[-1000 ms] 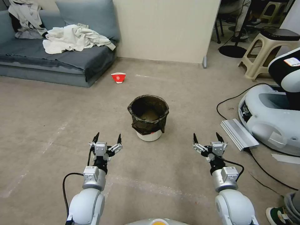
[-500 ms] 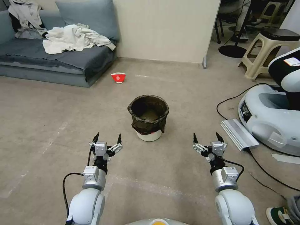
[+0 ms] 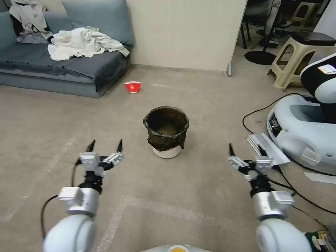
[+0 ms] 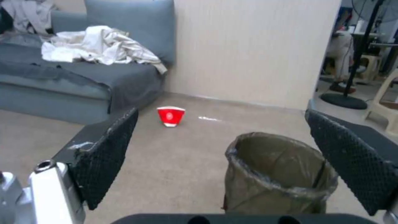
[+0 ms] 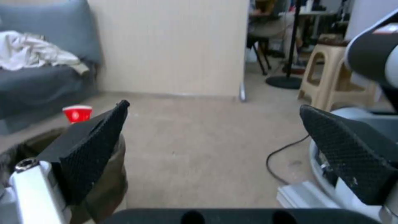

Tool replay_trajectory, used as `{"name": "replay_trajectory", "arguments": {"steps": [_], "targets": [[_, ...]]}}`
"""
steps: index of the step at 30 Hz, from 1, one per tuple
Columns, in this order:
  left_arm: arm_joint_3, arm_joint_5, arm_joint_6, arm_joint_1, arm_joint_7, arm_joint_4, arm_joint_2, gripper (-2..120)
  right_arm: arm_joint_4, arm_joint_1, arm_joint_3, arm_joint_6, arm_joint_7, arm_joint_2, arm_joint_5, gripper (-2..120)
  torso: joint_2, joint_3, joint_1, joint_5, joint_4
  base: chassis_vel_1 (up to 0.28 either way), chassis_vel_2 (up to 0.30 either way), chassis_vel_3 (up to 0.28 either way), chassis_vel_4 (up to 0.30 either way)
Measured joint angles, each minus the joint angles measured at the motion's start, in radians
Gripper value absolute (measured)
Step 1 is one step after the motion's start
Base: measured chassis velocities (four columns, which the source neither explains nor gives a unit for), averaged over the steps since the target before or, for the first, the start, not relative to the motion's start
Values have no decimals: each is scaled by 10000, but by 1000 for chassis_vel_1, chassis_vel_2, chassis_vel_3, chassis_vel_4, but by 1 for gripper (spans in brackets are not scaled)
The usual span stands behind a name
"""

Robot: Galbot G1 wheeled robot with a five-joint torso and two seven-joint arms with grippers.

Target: Pick up the trash can from the floor.

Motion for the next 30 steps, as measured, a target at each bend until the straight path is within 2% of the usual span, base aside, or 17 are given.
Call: {"name": "replay_trajectory", "arguments": {"steps": [3, 9, 22, 30], "targets": [[8, -17, -71, 31, -17, 57, 9, 100, -63, -47, 14, 484, -140, -72, 618, 100, 0, 0, 0, 17, 3, 0, 0, 0, 0], [46, 29, -224, 66, -70, 222, -5, 100, -242, -54, -12, 979, -263, -124, 885, 100, 0, 0, 0, 12, 3, 0, 0, 0, 0], [54, 145, -285, 120, -268, 289, -126, 100, -501, 11, -104, 1213, -454, -192, 941, 100, 0, 0, 0, 13, 2, 0, 0, 0, 0], [82, 173, -282, 64, -292, 337, -173, 100, -553, 32, -98, 1225, -453, -237, 975, 100, 0, 2, 1, 13, 3, -88, 107, 119, -92]]}}
